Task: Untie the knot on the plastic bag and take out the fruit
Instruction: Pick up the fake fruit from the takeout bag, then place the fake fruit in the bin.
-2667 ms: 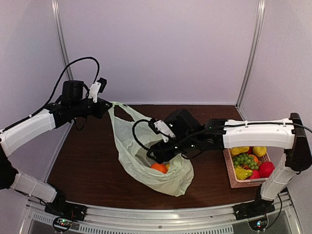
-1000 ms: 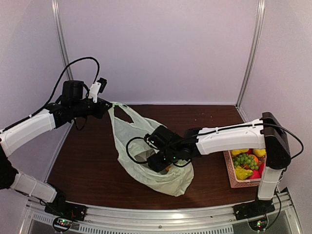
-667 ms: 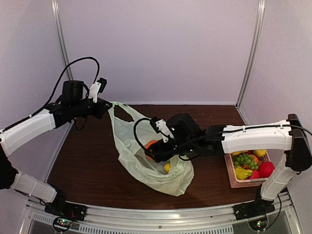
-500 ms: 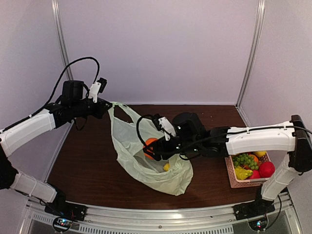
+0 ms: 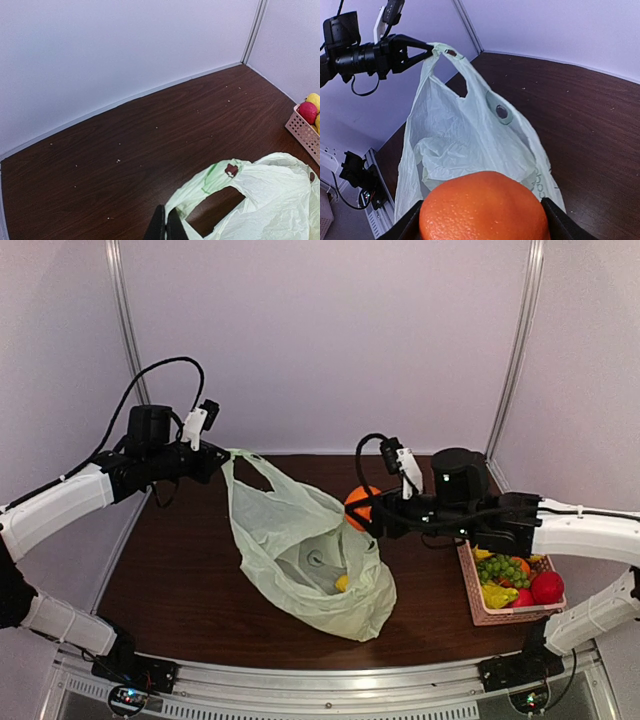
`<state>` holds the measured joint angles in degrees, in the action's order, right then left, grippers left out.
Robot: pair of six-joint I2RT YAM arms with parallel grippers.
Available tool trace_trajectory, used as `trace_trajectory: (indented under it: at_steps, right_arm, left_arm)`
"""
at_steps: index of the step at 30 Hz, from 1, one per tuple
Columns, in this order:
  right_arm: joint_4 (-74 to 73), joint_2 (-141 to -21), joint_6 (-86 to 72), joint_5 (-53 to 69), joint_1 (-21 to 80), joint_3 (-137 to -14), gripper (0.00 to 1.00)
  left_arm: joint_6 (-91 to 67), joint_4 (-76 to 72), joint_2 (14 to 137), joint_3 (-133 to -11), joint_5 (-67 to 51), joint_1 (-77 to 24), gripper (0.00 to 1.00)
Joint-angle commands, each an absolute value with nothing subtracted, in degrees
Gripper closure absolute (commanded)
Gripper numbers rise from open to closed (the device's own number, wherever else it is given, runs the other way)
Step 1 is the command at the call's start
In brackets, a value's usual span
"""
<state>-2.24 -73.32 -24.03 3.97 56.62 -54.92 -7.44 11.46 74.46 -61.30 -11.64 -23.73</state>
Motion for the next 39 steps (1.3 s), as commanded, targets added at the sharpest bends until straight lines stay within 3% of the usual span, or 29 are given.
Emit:
trace_trajectory:
  at_steps: [1, 7, 17, 25, 39]
  right_arm:
    - [-10.49, -66.37, -25.9, -4.0, 51.4, -51.42, 0.48]
    - [-30.8, -59.61, -29.11, -12.42, 41.18, -49.55, 0.45]
    - [-42.78, -48.23, -35.08, -13.86, 26.2, -42.42, 0.44]
    - [-44.5, -42.69, -35.29, -20.01, 16.36, -41.93, 0.47]
    - [-33.79, -46.08, -30.3, -13.16, 3.67, -38.07, 0.45]
  left_arm:
    - [-7.55, 10.72, 74.73, -62.75, -11.66, -23.64, 1.0]
    - [-7.56, 10.79, 75.15, -62.75, -11.36, -23.64, 1.0]
    - [-7.91, 10.73, 76.16, -62.84, -12.22, -23.64, 1.0]
    - [-7.87, 10.84, 75.34, -62.84, -11.74, -23.64, 1.0]
    - [-7.82, 10.94, 74.66, -63.01, -11.73, -23.64, 1.0]
